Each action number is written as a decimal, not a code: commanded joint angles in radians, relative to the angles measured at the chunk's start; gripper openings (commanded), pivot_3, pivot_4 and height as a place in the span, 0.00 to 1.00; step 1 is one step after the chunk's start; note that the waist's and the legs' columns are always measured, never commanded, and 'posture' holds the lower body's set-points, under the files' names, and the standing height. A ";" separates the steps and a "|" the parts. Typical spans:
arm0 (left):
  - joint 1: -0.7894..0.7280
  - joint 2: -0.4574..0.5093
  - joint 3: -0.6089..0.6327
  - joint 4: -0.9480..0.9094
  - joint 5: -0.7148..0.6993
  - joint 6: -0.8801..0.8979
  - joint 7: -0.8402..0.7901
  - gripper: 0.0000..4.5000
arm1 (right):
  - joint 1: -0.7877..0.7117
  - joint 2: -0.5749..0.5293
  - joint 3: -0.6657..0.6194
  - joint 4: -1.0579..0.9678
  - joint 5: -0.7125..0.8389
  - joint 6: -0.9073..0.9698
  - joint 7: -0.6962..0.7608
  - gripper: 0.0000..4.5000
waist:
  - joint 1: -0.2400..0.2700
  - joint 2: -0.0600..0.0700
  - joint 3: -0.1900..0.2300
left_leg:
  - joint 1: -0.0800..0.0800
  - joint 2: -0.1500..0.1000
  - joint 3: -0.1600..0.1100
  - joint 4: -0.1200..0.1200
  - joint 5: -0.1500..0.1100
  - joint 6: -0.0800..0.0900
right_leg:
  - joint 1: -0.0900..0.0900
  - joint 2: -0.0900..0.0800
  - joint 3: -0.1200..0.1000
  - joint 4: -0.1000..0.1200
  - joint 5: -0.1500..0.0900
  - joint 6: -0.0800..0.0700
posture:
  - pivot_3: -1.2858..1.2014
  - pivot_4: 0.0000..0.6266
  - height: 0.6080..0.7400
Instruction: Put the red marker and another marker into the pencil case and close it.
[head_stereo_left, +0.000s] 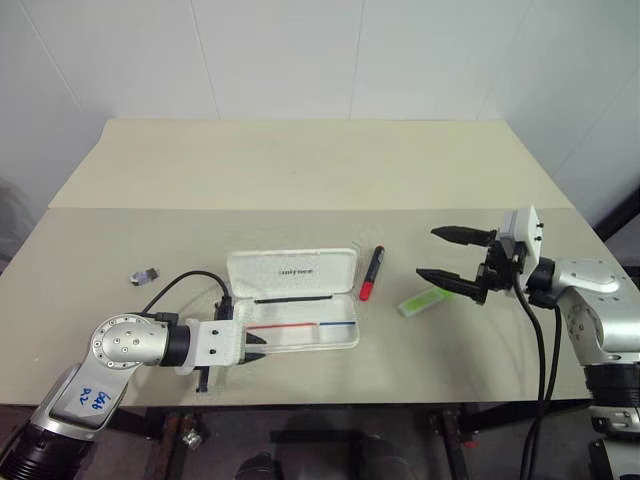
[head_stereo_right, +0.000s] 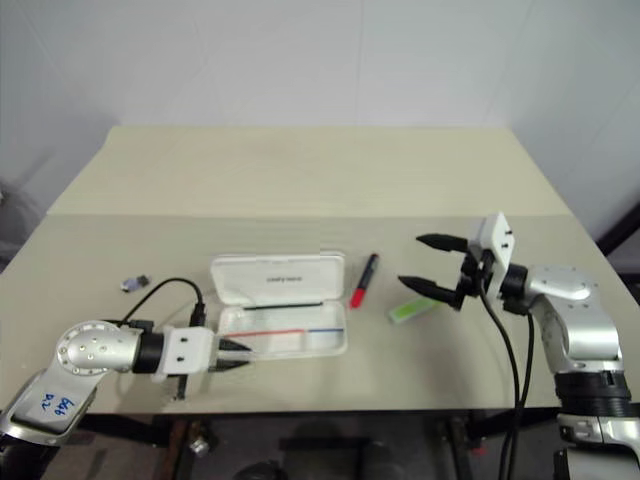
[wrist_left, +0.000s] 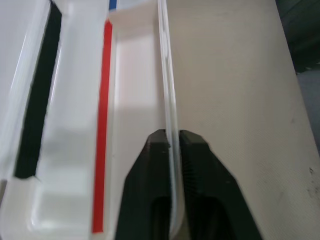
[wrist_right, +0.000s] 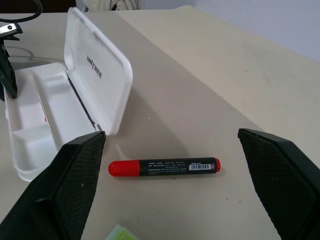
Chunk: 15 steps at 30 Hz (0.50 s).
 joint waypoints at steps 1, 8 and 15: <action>-0.015 0.006 -0.001 -0.011 -0.023 0.009 -0.003 0.40 | 0.004 -0.003 -0.019 -0.047 0.014 0.007 -0.008 1.00 | 0.000 0.000 0.000 | 0.000 0.000 0.000 0.000 0.000 0.000 | 0.000 0.000 0.000 0.000 0.000 0.000 | 0.52 0.24 1.00; -0.027 -0.001 0.007 -0.045 -0.067 0.046 -0.001 0.91 | 0.018 0.015 -0.005 -0.069 0.012 0.015 -0.016 1.00 | 0.000 0.000 0.000 | 0.000 0.000 0.000 0.000 0.000 0.000 | 0.000 0.000 0.000 0.000 0.000 0.000 | 0.52 0.24 1.00; -0.008 -0.003 0.000 -0.085 -0.089 0.084 0.007 0.99 | 0.025 0.037 0.012 -0.075 0.007 0.013 -0.022 1.00 | 0.000 0.000 0.000 | 0.000 0.000 0.000 0.000 0.000 0.000 | 0.000 0.000 0.000 0.000 0.000 0.000 | 0.52 0.24 1.00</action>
